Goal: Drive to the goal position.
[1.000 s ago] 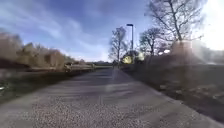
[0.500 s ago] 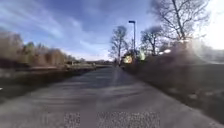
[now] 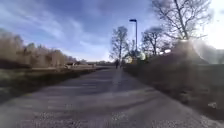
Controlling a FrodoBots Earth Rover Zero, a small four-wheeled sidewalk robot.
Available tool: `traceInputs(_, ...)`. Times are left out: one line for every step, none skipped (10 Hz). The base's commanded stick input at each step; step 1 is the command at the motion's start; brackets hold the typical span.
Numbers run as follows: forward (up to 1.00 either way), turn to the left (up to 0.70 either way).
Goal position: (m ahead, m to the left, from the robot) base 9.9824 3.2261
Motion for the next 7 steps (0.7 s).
traceInputs(1.00,0.00)
traceInputs(1.00,0.00)
traceInputs(1.00,0.00)
traceInputs(1.00,0.00)
traceInputs(1.00,0.00)
traceInputs(1.00,0.00)
traceInputs(1.00,0.00)
